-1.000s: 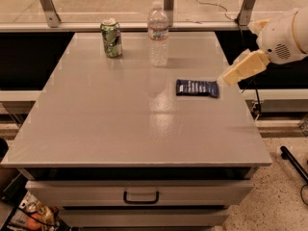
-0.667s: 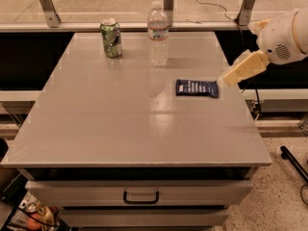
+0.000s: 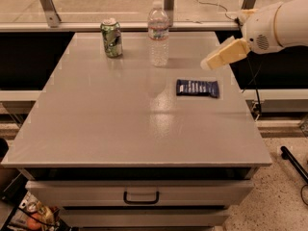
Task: Knock water bottle over
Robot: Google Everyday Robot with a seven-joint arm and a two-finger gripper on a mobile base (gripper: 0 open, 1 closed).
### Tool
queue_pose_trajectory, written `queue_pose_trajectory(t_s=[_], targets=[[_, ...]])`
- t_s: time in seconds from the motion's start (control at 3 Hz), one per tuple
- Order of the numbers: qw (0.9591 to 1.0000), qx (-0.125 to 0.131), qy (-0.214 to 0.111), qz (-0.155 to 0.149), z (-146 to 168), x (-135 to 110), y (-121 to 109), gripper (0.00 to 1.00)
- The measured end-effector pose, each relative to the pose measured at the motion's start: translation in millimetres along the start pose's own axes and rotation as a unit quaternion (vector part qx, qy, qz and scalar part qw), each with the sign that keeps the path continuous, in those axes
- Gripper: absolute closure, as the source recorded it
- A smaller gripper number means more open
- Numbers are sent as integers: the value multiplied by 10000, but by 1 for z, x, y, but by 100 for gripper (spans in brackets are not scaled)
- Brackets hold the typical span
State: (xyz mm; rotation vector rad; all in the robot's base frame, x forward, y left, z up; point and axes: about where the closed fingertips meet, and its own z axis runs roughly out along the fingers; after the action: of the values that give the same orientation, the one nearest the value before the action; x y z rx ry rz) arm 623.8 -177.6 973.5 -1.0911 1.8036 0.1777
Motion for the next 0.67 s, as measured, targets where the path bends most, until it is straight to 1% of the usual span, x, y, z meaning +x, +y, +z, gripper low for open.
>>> queue_pose_trajectory(t_s=[0.33, 0.67], targets=[[9989, -15, -448, 144, 20, -11, -18, 0], [9955, -124, -831, 445, 38, -15, -31, 0]])
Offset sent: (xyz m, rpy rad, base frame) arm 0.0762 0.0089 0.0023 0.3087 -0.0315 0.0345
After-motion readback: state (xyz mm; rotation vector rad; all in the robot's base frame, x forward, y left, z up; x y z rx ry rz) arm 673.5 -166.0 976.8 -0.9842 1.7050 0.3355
